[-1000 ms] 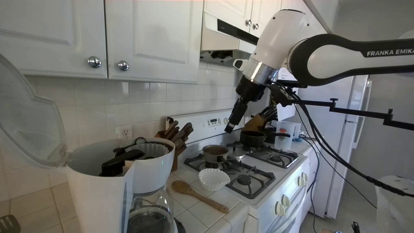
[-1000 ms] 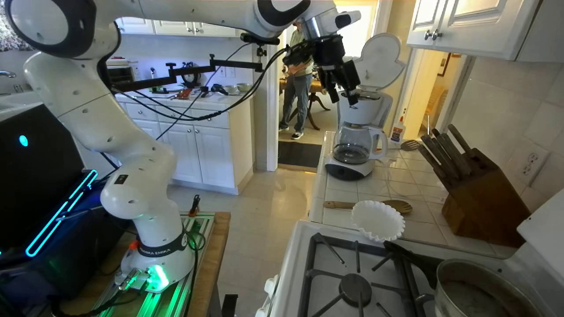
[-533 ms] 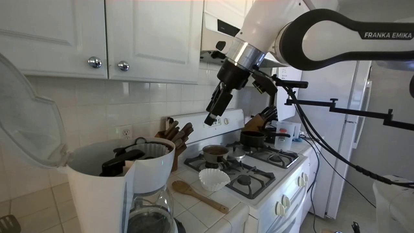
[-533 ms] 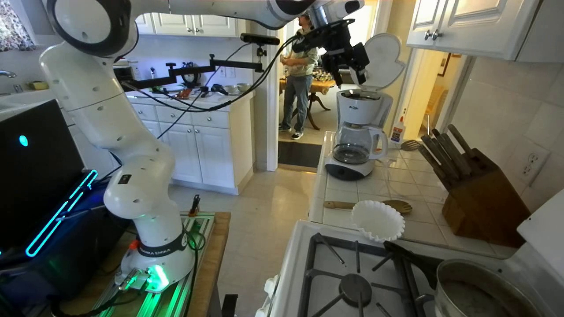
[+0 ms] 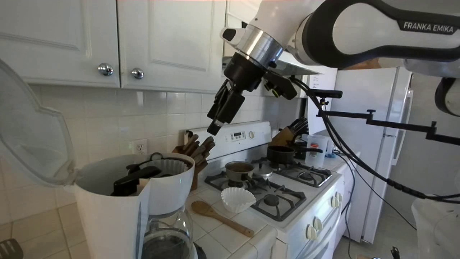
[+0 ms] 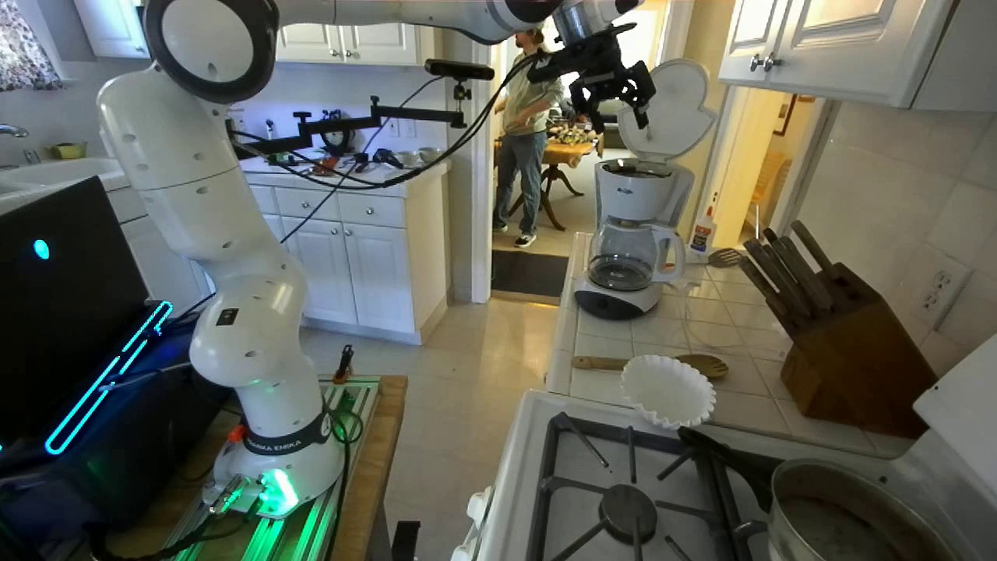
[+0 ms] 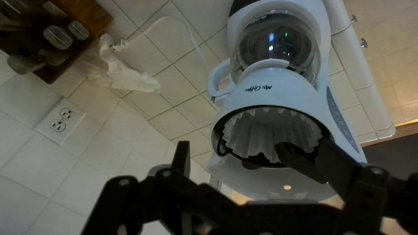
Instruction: Remove the black object from the coffee machine, then put it on the counter
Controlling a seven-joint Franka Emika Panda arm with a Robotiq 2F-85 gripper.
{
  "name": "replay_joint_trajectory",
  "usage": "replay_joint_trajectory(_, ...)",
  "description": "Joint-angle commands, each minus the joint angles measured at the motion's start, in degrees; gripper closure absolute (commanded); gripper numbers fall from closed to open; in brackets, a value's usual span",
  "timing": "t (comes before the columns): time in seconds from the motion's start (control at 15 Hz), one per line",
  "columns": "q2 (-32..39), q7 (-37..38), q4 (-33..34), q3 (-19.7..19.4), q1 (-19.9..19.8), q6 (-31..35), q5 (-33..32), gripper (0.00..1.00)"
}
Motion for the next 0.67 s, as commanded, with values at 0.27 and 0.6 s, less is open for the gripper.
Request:
replay_joint_trajectory(0.27,0.71,-6.43,1.73,-0.62,2.27,-0.24,6.65,0.00)
replay_joint_trajectory(0.6,0.26,-4.62,0.95,-0.11,1.89,0.40,4.91,0.00)
